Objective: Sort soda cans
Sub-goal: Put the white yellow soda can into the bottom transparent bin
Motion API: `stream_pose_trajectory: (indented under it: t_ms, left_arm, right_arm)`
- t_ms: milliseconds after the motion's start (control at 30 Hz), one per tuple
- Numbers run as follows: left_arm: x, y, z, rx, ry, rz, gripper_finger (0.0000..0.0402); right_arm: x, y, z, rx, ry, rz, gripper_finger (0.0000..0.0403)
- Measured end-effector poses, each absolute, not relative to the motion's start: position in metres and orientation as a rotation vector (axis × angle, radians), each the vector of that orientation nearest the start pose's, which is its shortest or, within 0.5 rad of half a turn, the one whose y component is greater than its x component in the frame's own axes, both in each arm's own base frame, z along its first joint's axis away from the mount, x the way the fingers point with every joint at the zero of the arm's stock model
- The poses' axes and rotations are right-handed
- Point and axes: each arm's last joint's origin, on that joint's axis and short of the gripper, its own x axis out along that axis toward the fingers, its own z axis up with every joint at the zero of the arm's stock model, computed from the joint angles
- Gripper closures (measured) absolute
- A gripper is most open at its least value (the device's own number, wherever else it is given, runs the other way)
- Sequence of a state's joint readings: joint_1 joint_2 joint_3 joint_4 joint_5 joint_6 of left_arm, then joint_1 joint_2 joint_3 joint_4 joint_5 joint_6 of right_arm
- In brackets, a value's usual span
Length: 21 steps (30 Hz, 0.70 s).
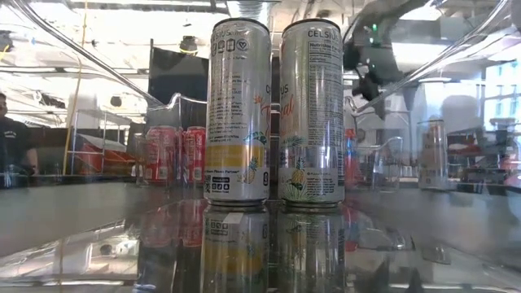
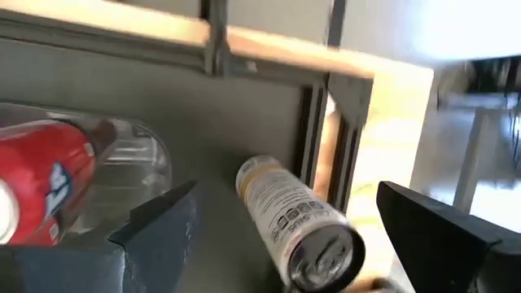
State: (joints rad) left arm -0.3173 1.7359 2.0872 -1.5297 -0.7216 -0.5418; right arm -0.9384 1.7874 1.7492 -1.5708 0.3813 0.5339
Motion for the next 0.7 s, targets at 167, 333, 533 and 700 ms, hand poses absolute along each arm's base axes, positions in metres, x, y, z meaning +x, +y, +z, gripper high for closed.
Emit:
stream_pose_trajectory:
  t_ms: [167, 333, 533, 700]
  left_arm:
    - [0.298, -0.076, 0.422, 0.07, 0.87, 0.625, 0.0026]
    - [0.301, -0.077, 0.423, 0.0, 0.824, 0.641, 0.0026]
    - [0.302, -0.079, 0.424, -0.078, 0.785, 0.663, 0.0026]
    - [0.302, -0.079, 0.424, -0.114, 0.773, 0.679, 0.0026]
  right_arm:
    - [0.184, -0.265, 0.332, 0.795, 1.358, -1.272, 0.0017]
    - [0.184, -0.27, 0.325, 0.865, 1.368, -1.201, 0.0017]
    - [0.202, -0.267, 0.314, 0.91, 1.404, -0.908, 0.0019]
    - [0.23, -0.238, 0.332, 0.814, 1.362, -0.632, 0.0019]
